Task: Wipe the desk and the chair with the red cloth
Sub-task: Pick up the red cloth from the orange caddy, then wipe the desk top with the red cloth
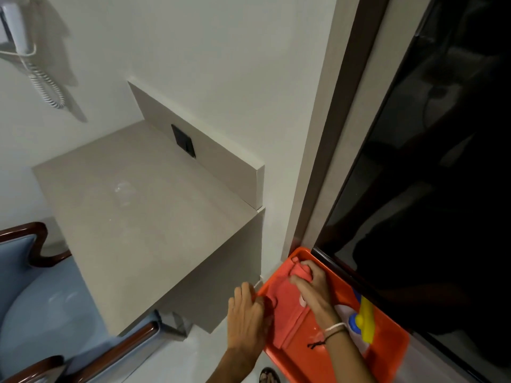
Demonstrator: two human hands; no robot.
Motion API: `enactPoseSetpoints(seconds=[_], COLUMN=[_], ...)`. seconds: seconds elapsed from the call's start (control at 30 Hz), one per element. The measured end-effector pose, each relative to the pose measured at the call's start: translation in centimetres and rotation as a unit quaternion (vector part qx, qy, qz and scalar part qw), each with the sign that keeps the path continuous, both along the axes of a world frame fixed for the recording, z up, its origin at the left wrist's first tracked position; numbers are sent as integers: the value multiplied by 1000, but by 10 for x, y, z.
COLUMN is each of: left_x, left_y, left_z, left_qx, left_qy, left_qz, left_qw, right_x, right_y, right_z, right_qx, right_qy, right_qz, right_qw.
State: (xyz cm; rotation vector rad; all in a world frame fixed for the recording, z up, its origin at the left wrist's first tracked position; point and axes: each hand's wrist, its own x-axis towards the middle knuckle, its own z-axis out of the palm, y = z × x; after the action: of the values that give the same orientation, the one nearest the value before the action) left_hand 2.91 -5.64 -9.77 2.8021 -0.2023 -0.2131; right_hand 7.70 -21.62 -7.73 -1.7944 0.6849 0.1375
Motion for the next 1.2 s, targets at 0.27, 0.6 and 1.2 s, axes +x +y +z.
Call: enactPoseSetpoints(seconds=[0.27, 0.6, 1.2], left_x=[21, 68, 194], left_y=[67, 259, 481], left_z=[49, 71, -13], left_qx=[-522, -562, -58], left_qy=[156, 75, -85], left_qz=[92, 277, 180], left_qw=[833, 775, 978], right_x=[17, 129, 123], right_y=[44, 196, 417], right_z=[63, 71, -47], right_qx=[329, 113, -530], right_qy=[-48, -89, -97], right_qz=[23, 149, 262], right_qw=[943, 978, 801])
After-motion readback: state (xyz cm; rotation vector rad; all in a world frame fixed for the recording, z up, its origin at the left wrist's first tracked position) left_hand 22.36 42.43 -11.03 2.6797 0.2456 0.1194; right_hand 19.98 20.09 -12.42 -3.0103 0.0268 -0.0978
